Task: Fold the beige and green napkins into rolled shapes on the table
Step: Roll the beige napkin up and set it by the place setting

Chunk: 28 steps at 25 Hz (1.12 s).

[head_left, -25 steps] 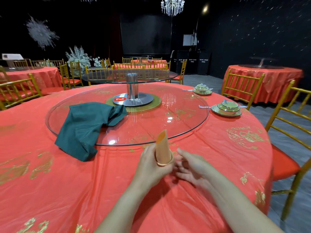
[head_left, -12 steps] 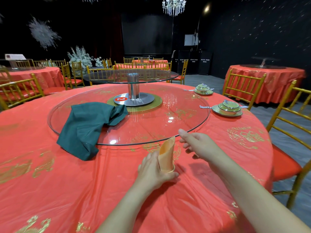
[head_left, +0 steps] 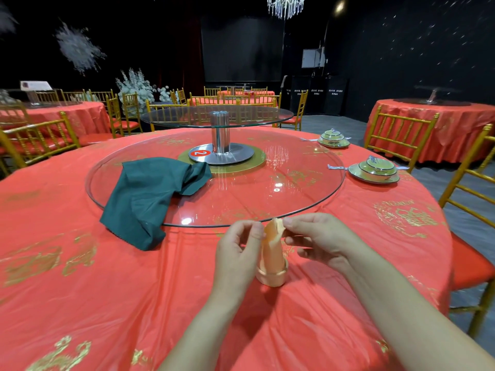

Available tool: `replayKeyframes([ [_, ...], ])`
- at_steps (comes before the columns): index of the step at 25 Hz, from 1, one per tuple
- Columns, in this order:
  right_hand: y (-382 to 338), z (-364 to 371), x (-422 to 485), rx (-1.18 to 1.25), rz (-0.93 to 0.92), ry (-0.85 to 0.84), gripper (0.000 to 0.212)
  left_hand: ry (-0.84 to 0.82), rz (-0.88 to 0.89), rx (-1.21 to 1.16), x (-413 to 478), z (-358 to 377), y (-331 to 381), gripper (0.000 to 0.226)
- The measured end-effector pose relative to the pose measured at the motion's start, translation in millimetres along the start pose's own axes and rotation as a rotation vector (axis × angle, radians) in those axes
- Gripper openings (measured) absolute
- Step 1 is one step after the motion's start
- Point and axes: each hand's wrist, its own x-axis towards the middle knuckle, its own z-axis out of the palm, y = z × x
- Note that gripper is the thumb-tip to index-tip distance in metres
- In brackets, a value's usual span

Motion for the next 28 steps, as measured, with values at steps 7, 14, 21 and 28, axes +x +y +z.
replayKeyframes([
  [7,25.2,15.3,-1.7,-0.031,-0.149,-0.017,0.014,-0.062,-0.083,-0.021,-0.7,7.8,-1.6,0.016],
  [14,35.1,3.9,-0.9,0.448,0.059,0.211,0.020,0.078,-0.459,-0.303,5.5,2.4,-4.6,0.019],
  [21,67.3,-13.3,-3.5,0.477,0.109,0.298,0.018,0.141,-0.702,-0.510,9.9,-2.6,-11.2,0.023],
  [28,71.7,-15.4,5.0,0.361,0.101,0.309,0.026,0.209,-0.819,-0.500,18.7,-6.8,-21.8,0.026],
])
